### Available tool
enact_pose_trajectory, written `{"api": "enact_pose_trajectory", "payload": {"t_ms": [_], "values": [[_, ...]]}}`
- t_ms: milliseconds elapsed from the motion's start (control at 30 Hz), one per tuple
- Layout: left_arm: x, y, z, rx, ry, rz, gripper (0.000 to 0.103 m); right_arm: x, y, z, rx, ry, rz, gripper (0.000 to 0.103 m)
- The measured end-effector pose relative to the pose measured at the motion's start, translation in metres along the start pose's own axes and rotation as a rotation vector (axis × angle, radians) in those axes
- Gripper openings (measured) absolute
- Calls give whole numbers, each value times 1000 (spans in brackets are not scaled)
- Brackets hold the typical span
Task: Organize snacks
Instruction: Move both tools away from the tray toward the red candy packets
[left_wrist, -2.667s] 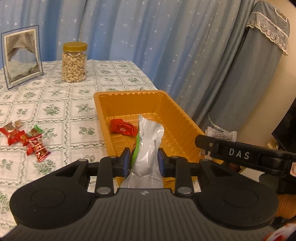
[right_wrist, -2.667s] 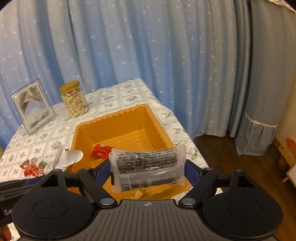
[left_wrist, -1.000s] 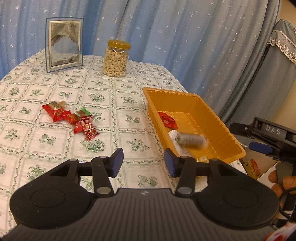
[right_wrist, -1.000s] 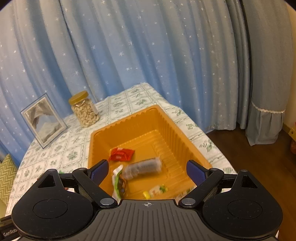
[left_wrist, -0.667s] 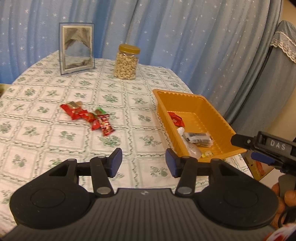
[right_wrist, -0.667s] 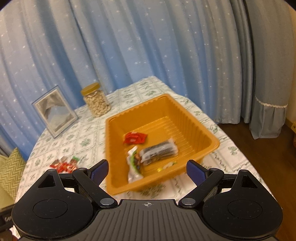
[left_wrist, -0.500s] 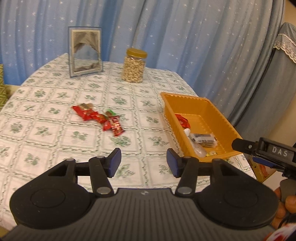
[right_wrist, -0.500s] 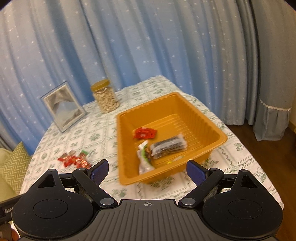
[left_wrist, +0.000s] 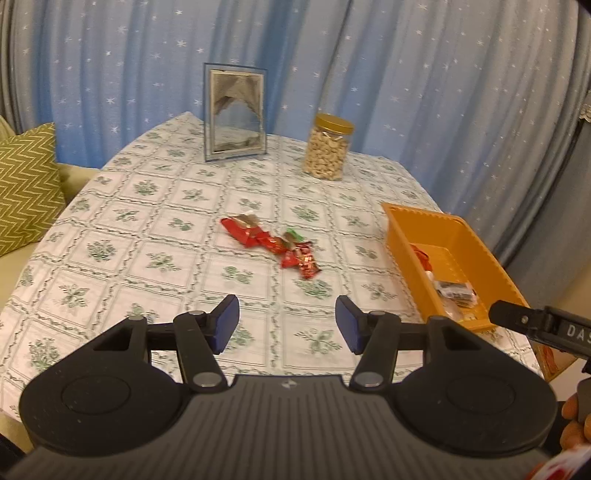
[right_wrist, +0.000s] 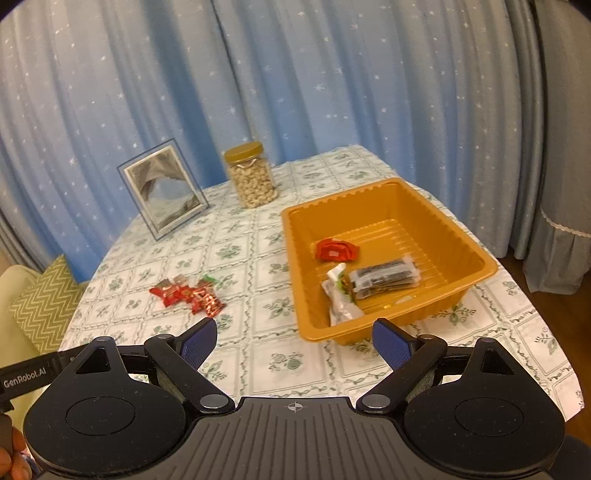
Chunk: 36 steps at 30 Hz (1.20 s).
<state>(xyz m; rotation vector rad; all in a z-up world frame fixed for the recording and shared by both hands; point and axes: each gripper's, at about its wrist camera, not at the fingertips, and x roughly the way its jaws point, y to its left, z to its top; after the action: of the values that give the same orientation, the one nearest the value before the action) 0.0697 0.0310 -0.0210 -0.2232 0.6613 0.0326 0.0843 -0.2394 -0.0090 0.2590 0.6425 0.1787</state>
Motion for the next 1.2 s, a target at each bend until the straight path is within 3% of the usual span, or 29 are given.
{"api": "enact_pose_trajectory", "payload": {"t_ms": [400, 800, 1200], "values": [[5, 26, 9, -20, -6, 32, 54, 10, 23, -2, -56, 3, 26, 90], [24, 50, 20, 31, 3, 55, 54, 41, 63, 0, -162, 4, 92, 90], [73, 67, 40, 178, 42, 34, 59, 122, 98, -2, -350, 27, 118, 90]]}}
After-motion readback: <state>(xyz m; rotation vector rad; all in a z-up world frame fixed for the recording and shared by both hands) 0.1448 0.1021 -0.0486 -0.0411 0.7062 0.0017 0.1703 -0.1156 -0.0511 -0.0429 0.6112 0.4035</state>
